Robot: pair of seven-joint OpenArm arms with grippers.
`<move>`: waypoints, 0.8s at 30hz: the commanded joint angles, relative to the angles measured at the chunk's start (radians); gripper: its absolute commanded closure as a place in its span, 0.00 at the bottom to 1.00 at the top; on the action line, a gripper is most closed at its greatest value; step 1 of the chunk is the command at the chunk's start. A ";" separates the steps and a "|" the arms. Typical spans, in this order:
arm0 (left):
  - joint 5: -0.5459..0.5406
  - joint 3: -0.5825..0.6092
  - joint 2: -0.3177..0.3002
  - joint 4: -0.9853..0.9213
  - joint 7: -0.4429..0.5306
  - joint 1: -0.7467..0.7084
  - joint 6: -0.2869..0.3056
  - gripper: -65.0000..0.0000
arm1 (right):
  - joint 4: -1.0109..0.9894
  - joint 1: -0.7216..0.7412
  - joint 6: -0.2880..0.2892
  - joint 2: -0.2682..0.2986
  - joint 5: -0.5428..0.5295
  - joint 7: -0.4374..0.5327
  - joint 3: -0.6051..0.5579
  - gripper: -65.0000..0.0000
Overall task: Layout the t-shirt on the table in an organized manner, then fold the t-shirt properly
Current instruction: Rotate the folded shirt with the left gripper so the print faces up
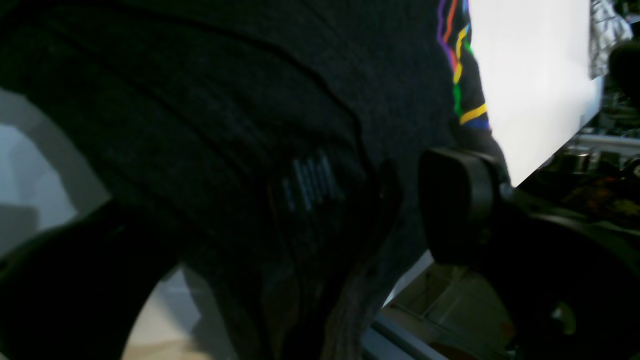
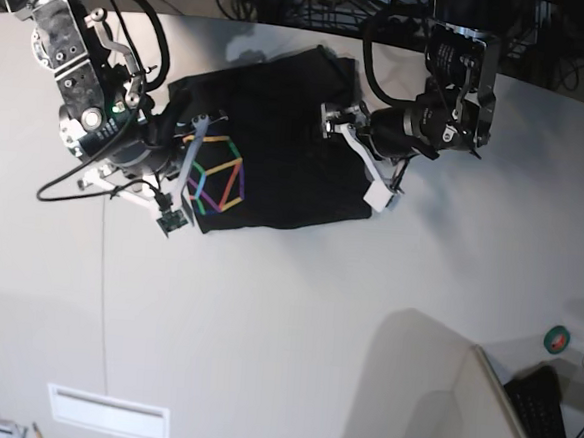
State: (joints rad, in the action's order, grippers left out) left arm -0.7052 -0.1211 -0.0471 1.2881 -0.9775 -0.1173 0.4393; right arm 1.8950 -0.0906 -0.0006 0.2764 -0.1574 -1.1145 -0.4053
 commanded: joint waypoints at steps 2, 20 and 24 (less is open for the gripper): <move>0.055 0.004 -0.003 -0.028 -0.030 0.005 -0.027 0.27 | 0.013 -0.010 0.001 0.005 0.011 0.053 0.053 1.00; 0.061 1.038 -0.276 -0.204 -0.027 0.680 -0.029 1.00 | -0.248 -0.110 0.001 -0.004 0.008 0.343 0.538 1.00; 0.063 1.339 -0.236 -0.189 0.042 0.855 -0.032 1.00 | -0.246 -0.134 0.001 -0.004 0.008 0.343 0.578 1.00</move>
State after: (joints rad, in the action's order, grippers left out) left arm -0.6319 1.2198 -0.2962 1.0805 -0.9489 0.7151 0.4019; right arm 1.6314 -0.2340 0.0006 0.2611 -0.1520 -0.7860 0.1654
